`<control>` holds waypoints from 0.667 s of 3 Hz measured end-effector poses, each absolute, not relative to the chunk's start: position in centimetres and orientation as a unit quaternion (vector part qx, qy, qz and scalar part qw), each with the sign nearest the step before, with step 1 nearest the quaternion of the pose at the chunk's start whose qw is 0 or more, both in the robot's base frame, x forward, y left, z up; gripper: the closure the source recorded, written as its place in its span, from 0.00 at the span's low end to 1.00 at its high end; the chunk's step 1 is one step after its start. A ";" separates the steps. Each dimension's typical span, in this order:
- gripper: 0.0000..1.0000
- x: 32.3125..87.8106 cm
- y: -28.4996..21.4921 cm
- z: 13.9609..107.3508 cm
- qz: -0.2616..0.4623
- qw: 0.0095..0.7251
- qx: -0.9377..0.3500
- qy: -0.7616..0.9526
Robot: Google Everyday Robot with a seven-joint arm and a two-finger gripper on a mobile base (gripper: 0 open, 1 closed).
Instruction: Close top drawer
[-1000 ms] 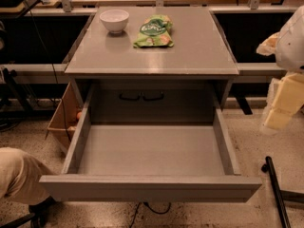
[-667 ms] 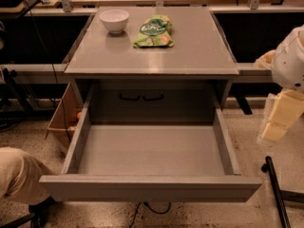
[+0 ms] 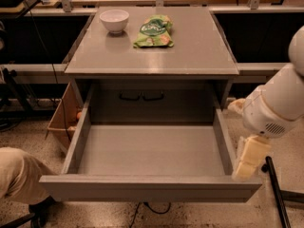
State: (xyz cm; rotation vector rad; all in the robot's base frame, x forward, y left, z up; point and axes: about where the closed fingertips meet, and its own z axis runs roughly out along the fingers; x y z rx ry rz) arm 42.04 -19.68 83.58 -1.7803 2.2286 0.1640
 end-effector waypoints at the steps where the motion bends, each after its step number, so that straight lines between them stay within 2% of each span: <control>1: 0.00 41.9 -17.6 78.0 0.092 0.137 -0.629 0.759; 2: 0.00 41.6 -15.4 72.7 0.127 0.131 -0.634 0.751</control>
Offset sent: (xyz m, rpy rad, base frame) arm -0.0046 0.0586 -0.1517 0.1288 0.1372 0.0971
